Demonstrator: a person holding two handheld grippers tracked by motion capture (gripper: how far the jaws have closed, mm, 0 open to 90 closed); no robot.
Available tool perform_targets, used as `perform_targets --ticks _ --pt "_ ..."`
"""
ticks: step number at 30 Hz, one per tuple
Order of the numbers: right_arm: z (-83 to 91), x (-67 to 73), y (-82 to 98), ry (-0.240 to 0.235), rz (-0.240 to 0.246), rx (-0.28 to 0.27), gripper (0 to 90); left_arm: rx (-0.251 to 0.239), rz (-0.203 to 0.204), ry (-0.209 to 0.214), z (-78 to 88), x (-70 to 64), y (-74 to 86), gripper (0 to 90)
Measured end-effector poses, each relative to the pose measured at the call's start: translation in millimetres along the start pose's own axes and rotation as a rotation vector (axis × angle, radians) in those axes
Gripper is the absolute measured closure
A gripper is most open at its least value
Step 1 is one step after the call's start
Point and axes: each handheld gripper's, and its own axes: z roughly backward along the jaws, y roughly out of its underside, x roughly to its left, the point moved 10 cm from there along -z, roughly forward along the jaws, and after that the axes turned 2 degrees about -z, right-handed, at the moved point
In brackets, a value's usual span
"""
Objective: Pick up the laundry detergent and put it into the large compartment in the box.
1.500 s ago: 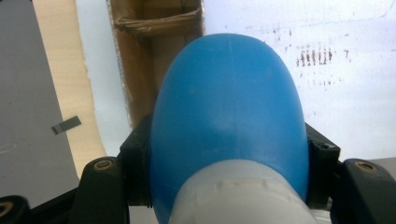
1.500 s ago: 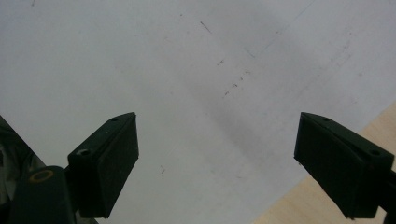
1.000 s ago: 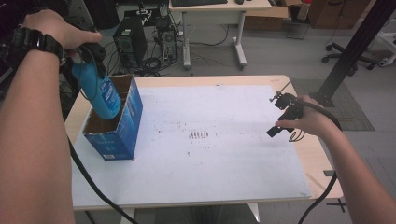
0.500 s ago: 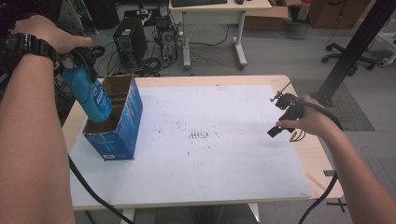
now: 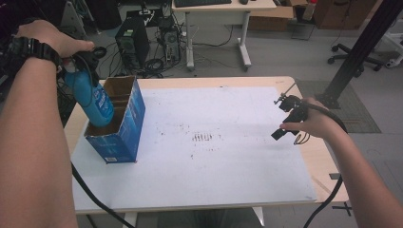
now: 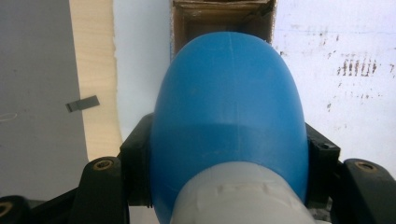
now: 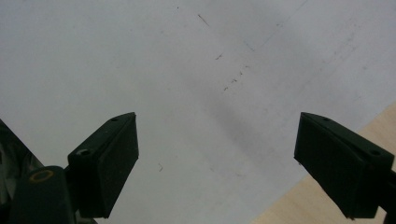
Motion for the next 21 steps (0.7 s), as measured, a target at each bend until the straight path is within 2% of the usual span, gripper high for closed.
perform_targets --ticks 10,21 --pt "-1.6 -0.3 0.2 -0.003 -0.002 0.001 13.7 0.006 -0.009 -0.001 -5.2 -1.9 -2.1 37.4" --pt "-3.4 -0.7 1.4 -0.004 -0.007 0.002 13.7 0.021 -0.014 0.000 -19.3 -3.9 -2.7 37.4"
